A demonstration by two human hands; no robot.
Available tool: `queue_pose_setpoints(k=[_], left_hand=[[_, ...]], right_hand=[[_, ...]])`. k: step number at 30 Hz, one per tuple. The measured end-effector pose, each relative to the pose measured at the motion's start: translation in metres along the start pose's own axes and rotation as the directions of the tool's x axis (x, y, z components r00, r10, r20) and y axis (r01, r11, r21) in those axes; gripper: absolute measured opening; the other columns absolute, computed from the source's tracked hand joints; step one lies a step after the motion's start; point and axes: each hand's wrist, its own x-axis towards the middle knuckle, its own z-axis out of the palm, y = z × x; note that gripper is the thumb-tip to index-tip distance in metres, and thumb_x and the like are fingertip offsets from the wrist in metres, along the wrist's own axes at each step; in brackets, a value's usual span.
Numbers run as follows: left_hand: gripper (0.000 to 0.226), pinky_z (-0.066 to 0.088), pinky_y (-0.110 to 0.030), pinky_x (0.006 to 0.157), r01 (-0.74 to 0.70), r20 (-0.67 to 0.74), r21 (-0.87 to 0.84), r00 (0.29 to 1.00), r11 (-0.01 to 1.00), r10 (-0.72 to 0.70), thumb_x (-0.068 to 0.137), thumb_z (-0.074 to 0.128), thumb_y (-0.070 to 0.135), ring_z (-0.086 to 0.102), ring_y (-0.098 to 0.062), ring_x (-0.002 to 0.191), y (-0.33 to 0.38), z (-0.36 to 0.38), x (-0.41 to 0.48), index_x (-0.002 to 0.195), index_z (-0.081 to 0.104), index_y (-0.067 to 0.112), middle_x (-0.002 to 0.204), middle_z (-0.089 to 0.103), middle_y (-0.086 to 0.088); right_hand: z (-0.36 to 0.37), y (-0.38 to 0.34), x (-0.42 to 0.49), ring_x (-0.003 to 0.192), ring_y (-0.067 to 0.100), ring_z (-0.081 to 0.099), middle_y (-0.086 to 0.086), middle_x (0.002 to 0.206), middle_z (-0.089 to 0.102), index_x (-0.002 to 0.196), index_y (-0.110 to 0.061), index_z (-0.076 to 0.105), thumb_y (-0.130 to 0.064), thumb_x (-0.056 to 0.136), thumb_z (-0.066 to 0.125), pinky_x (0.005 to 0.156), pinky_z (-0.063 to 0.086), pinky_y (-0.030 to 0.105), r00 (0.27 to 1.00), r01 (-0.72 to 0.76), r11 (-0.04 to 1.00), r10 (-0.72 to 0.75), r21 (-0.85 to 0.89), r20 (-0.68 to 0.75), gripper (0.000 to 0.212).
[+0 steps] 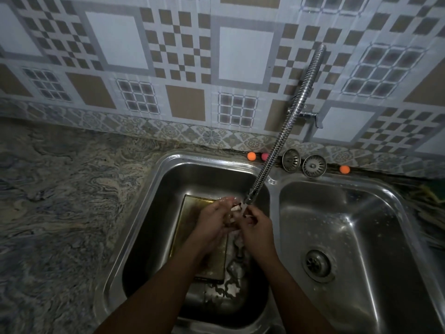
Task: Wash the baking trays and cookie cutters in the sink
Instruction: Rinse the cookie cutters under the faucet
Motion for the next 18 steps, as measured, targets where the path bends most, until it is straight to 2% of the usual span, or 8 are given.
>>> queue_pose_setpoints(k=[1, 3, 7, 10, 12, 14, 16, 18], left_hand=[[0.023, 0.057, -0.032, 0.065, 0.011, 0.018, -0.006, 1.0, 1.0, -0.011, 0.096, 0.058, 0.011, 0.071, -0.024, 0.091, -0.001, 0.0, 0.001, 0.118, 0.064, 0.006, 0.117, 0.07, -0.016], [0.025, 0.056, -0.026, 0.062, 0.022, 0.011, -0.009, 1.0, 1.0, -0.022, 0.09, 0.063, 0.001, 0.071, -0.018, 0.084, -0.003, 0.002, -0.002, 0.115, 0.064, 0.005, 0.114, 0.07, -0.017], [0.019, 0.055, -0.02, 0.057, -0.004, -0.081, -0.024, 0.997, 1.0, 0.002, 0.088, 0.067, 0.006, 0.071, -0.014, 0.069, -0.011, 0.015, -0.005, 0.106, 0.066, 0.002, 0.099, 0.071, -0.018], [0.03, 0.056, -0.026, 0.065, -0.062, -0.158, 0.074, 0.985, 0.995, 0.073, 0.089, 0.07, 0.017, 0.07, -0.02, 0.084, -0.019, 0.027, -0.003, 0.115, 0.065, 0.003, 0.105, 0.071, -0.018], [0.024, 0.055, -0.032, 0.07, -0.068, -0.181, 0.043, 0.981, 0.997, 0.075, 0.096, 0.062, 0.021, 0.068, -0.023, 0.084, -0.018, 0.032, -0.005, 0.107, 0.066, 0.001, 0.1, 0.071, -0.019], [0.031, 0.054, -0.037, 0.075, -0.019, -0.148, -0.037, 0.989, 0.999, 0.014, 0.1, 0.052, 0.027, 0.067, -0.027, 0.083, -0.014, 0.031, -0.005, 0.103, 0.067, 0.0, 0.097, 0.07, -0.022], [0.035, 0.053, -0.045, 0.084, 0.012, -0.1, -0.071, 0.995, 0.997, -0.019, 0.102, 0.048, 0.028, 0.066, -0.032, 0.088, -0.009, 0.028, -0.007, 0.109, 0.065, -0.001, 0.106, 0.069, -0.025], [0.039, 0.048, -0.053, 0.097, 0.026, -0.069, -0.028, 0.997, 0.999, -0.028, 0.104, 0.042, 0.028, 0.066, -0.038, 0.099, -0.009, 0.025, -0.007, 0.115, 0.063, -0.004, 0.114, 0.067, -0.027]], right_hand=[[-0.001, 0.002, 0.002, 0.078, -0.002, 0.065, -0.008, 0.091, 0.07, 0.105, -0.017, 0.07, -0.01, 0.088, 0.068, 0.072, 0.054, 0.023, 1.0, -0.018, 0.999, 0.018, 0.027, -0.019, 0.019], [-0.003, 0.003, 0.003, 0.072, 0.0, 0.066, -0.003, 0.088, 0.071, 0.103, -0.017, 0.07, -0.004, 0.089, 0.064, 0.067, 0.053, 0.018, 0.996, -0.051, 0.997, 0.055, 0.063, -0.068, 0.02], [-0.002, 0.002, -0.006, 0.087, 0.004, 0.066, 0.002, 0.099, 0.068, 0.095, -0.03, 0.066, 0.002, 0.083, 0.067, 0.074, 0.051, 0.014, 0.99, 0.0, 0.995, 0.013, 0.095, -0.139, 0.033], [0.001, 0.004, -0.018, 0.091, 0.005, 0.064, 0.001, 0.102, 0.063, 0.093, -0.029, 0.065, 0.005, 0.079, 0.069, 0.076, 0.05, 0.013, 0.98, 0.075, 0.995, -0.063, 0.059, -0.19, 0.038], [0.002, 0.006, -0.022, 0.094, 0.007, 0.063, 0.0, 0.104, 0.06, 0.092, -0.026, 0.066, 0.004, 0.078, 0.071, 0.078, 0.052, 0.016, 0.984, 0.093, 0.994, -0.083, 0.057, -0.158, 0.034], [0.002, 0.009, -0.022, 0.096, 0.005, 0.063, -0.003, 0.106, 0.059, 0.088, -0.024, 0.07, -0.003, 0.081, 0.073, 0.078, 0.053, 0.016, 0.99, 0.094, 0.995, -0.091, 0.02, -0.107, 0.023], [0.003, 0.013, -0.018, 0.092, 0.003, 0.063, -0.002, 0.105, 0.06, 0.088, -0.02, 0.07, -0.007, 0.081, 0.075, 0.075, 0.053, 0.016, 0.99, 0.04, 0.999, -0.036, 0.02, -0.14, 0.015], [0.002, 0.016, -0.009, 0.086, 0.004, 0.064, -0.003, 0.101, 0.063, 0.099, -0.015, 0.065, -0.01, 0.081, 0.075, 0.071, 0.054, 0.018, 0.981, -0.048, 0.997, 0.059, 0.068, -0.185, 0.021]])
